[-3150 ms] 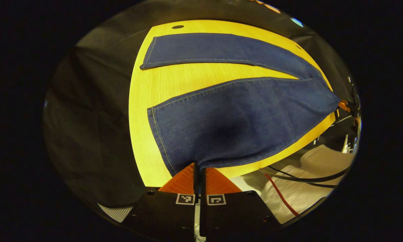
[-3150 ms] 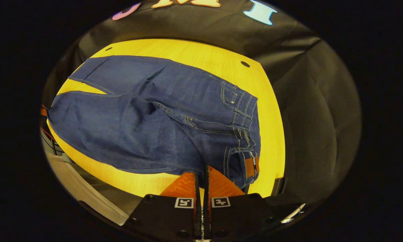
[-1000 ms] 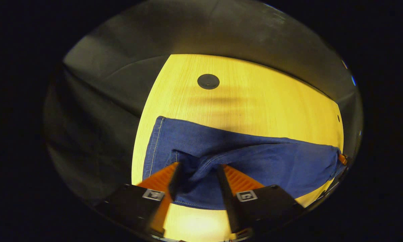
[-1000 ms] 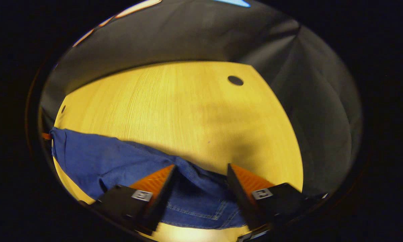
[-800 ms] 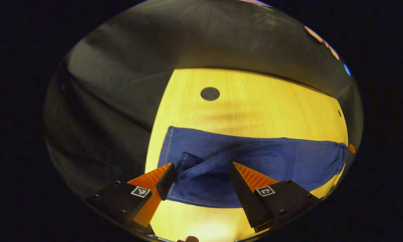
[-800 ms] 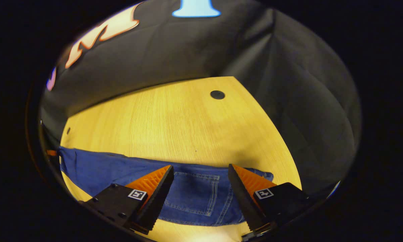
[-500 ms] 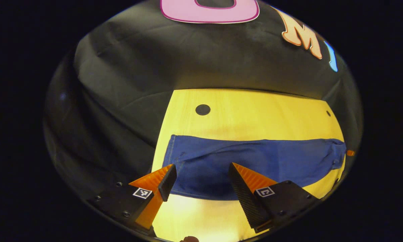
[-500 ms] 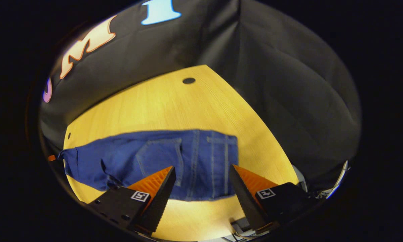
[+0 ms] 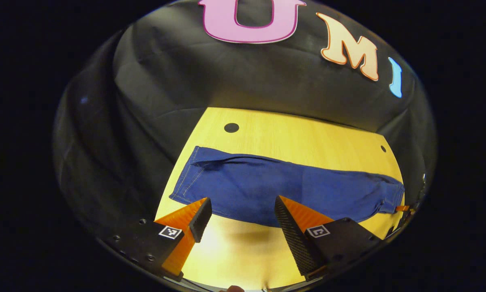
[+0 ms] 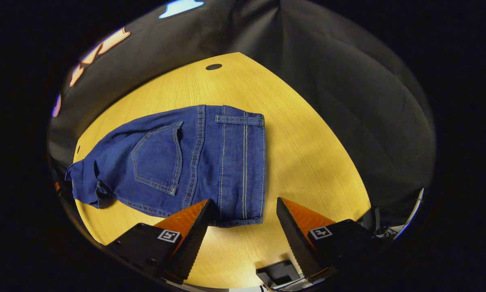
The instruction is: Grasp the waist and the cuffs of the jeans and fold them to make the two legs overlap; first hold the waist and fold one-third of the jeans toward the cuffs, then hold the cuffs and fold the remaining one-third in the same direction to finish folding.
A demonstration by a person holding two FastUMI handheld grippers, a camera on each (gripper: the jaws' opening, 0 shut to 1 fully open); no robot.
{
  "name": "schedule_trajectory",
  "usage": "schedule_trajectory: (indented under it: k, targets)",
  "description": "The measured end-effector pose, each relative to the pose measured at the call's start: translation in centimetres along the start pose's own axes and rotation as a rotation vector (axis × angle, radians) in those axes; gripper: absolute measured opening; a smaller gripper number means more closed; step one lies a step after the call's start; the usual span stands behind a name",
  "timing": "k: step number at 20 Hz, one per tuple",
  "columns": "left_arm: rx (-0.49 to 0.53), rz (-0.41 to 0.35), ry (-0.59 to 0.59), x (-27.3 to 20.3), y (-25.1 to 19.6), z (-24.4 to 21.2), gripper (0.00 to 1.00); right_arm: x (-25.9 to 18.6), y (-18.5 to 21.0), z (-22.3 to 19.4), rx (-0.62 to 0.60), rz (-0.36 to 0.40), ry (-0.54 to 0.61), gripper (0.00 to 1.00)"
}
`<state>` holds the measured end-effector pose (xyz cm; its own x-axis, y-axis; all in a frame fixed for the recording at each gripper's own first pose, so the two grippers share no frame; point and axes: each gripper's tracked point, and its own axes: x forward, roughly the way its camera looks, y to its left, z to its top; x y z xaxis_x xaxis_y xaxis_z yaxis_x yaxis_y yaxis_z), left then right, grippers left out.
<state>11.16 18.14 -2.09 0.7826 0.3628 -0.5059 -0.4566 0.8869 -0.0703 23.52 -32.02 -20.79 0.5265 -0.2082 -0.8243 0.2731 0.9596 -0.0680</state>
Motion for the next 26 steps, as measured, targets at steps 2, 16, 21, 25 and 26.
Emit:
schedule_trajectory:
  k: [2, 16, 21, 25, 26]
  targets:
    - [-0.009, 0.015, -0.042, -2.1, -1.7, 0.0, 0.95, 0.3, 0.2, -0.1, -0.005, 0.037, 0.006, 0.96]
    - [-0.184, 0.013, -0.126, -9.2, -8.7, -3.2, 0.95, 1.2, 3.1, -0.7, 0.042, 0.15, 0.0, 0.34]
    - [-0.205, 0.004, -0.122, -8.8, -7.7, -3.0, 0.95, 1.2, 3.0, -0.9, 0.058, 0.12, 0.005, 0.23]
    - [-0.231, -0.052, -0.098, -6.9, -6.2, -3.1, 0.96, 0.8, 3.3, -0.9, 0.079, 0.136, 0.01, 0.22]
    - [-0.227, -0.062, -0.095, -6.6, -5.6, -3.2, 0.96, 1.0, 3.4, -0.5, 0.101, 0.124, -0.009, 0.19]
